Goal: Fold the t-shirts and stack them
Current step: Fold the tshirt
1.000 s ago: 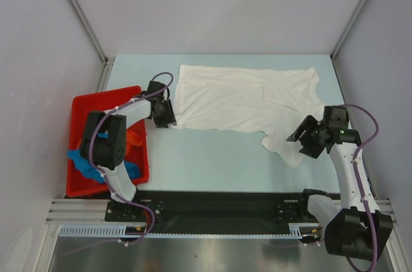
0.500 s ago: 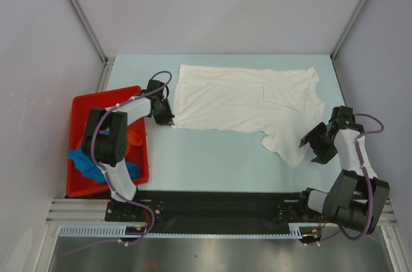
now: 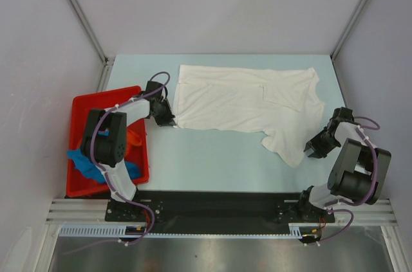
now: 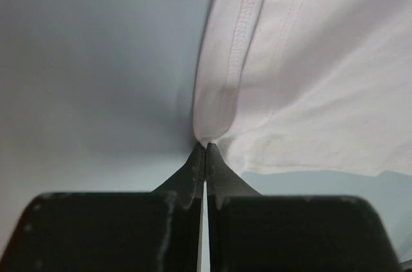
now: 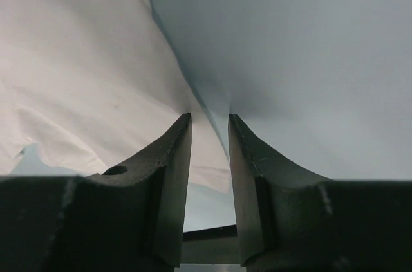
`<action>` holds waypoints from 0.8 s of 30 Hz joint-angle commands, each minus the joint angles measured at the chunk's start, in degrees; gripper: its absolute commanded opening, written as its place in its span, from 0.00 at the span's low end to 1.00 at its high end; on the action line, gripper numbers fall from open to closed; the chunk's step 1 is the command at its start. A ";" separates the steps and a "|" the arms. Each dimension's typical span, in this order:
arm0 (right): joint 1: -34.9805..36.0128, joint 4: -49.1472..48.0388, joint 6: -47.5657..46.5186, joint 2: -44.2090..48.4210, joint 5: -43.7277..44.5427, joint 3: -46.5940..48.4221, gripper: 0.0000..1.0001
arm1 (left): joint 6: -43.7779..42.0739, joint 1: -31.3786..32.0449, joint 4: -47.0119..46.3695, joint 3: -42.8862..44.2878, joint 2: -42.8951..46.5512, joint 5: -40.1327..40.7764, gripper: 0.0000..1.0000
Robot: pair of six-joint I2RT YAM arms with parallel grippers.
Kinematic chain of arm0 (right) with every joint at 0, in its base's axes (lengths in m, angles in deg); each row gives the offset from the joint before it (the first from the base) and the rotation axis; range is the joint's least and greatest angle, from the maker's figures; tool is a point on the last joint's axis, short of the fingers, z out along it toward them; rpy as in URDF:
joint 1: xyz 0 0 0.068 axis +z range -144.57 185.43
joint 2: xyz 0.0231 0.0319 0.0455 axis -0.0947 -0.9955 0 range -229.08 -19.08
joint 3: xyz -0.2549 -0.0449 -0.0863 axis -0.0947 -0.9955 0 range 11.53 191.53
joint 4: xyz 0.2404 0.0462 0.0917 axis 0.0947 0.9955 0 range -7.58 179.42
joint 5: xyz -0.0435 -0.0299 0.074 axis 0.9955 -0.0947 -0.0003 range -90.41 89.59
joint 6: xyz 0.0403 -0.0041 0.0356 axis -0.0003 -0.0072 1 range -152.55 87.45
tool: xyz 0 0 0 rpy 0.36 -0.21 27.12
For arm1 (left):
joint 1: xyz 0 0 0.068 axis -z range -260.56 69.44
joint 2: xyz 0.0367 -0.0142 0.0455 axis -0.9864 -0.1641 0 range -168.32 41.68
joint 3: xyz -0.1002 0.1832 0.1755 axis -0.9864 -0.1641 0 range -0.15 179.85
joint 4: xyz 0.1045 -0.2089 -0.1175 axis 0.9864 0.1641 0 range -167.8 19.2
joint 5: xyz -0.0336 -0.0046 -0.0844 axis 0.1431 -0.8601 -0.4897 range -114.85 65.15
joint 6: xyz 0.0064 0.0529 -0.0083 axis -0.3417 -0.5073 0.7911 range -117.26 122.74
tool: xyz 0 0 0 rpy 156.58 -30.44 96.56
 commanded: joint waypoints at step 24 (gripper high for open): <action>-5.49 -0.25 -1.48 2.45 3.18 0.20 0.00 | 7.58 -0.70 0.20 -6.92 8.53 -0.48 0.00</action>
